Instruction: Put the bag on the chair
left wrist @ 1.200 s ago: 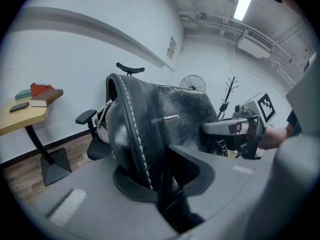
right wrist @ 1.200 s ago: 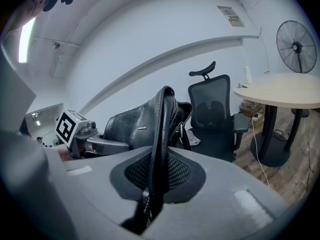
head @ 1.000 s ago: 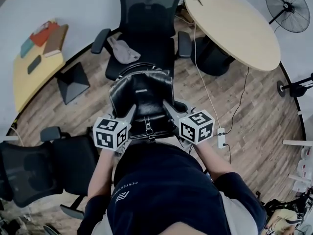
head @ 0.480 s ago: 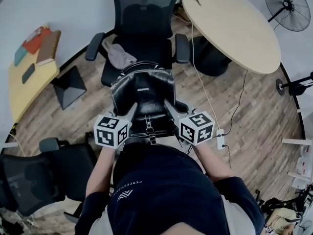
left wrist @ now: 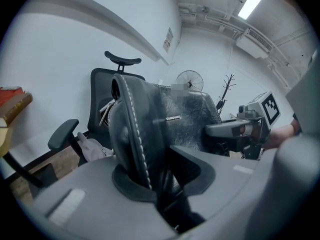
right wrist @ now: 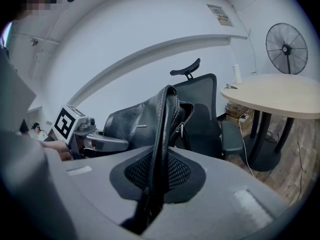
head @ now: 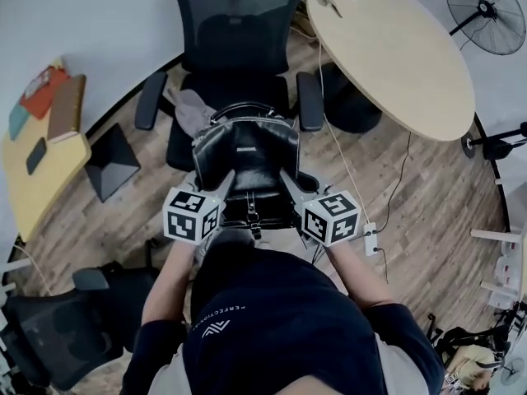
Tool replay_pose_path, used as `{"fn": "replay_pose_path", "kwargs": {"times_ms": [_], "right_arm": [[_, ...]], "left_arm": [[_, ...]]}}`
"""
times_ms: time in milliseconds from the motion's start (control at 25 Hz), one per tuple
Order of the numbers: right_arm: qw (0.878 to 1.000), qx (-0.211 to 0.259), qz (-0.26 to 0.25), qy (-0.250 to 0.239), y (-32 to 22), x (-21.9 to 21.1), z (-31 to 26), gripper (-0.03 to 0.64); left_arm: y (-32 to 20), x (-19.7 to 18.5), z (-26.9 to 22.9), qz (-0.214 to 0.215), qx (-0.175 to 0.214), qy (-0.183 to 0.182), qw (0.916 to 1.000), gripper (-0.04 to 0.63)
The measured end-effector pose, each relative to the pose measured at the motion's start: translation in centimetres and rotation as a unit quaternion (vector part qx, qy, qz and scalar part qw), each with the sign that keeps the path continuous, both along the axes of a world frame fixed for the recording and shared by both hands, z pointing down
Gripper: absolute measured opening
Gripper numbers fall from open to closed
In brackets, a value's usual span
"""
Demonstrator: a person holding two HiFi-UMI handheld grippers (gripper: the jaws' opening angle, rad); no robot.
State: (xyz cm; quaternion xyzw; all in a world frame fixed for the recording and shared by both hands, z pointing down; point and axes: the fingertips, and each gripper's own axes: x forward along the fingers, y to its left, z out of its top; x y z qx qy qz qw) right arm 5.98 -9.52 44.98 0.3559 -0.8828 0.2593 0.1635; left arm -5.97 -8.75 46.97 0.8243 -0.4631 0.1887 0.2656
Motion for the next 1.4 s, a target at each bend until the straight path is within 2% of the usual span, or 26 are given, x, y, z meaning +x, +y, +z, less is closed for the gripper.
{"fn": "replay_pose_path", "kwargs": {"times_ms": [400,720,1400], "right_arm": [[0.999,-0.025,0.023,0.022,-7.0,-3.2,3.3,0.032],[0.998,-0.039,0.033,0.038,-11.4,-4.6,6.8,0.035],[0.994,-0.065,0.057,0.06,-15.7,-6.0,12.7,0.06]], "left_arm": [[-7.8,-3.2,2.9,0.028,-0.021,-0.012,0.9993,0.106],[-12.0,-4.6,6.3,0.031,-0.036,-0.011,0.9988,0.104],[-16.2,-6.4,11.9,0.041,-0.061,-0.015,0.9972,0.104]]}}
